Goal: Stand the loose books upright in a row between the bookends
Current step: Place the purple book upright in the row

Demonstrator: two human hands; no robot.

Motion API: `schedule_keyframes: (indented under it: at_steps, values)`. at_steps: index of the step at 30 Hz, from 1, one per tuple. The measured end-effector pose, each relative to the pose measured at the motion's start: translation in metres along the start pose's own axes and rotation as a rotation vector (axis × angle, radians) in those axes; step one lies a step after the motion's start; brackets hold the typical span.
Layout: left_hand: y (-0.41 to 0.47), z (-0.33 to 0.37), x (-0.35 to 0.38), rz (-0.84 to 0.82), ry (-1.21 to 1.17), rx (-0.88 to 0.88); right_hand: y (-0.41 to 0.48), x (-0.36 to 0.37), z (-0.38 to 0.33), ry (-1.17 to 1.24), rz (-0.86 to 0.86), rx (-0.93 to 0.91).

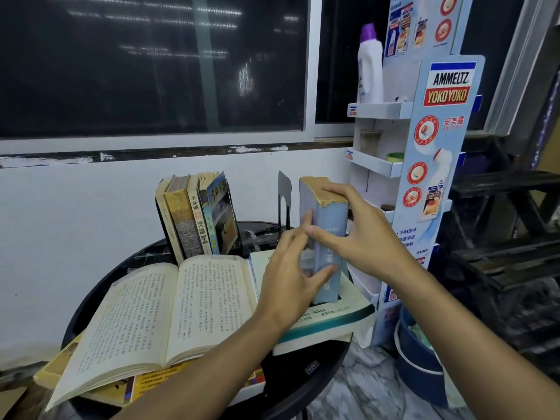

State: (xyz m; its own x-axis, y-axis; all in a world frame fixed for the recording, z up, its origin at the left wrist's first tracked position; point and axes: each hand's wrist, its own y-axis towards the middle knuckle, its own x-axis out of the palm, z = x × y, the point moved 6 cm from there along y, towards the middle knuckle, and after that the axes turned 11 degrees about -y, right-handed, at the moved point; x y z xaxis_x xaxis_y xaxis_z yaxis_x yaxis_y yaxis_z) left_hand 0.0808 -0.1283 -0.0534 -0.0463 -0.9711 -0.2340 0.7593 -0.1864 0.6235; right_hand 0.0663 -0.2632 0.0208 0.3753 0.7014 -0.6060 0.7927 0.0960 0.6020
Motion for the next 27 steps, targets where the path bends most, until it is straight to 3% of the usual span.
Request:
schedule_keyframes:
  at_steps: [9,18,23,27]
  values:
    - [-0.002,-0.018,0.007,-0.004,0.046,-0.080,-0.004,-0.002,-0.001,-0.220,0.154,0.130]
    - [-0.002,-0.029,0.004,-0.090,0.065,-0.139,0.000,-0.003,-0.007,-0.338,0.240,0.103]
    - [0.009,-0.033,-0.031,-0.209,0.218,-0.160,0.012,-0.003,-0.010,-0.331,0.248,0.072]
    - [0.036,-0.040,-0.080,-0.176,0.433,-0.175,0.033,0.001,-0.020,-0.312,0.258,0.034]
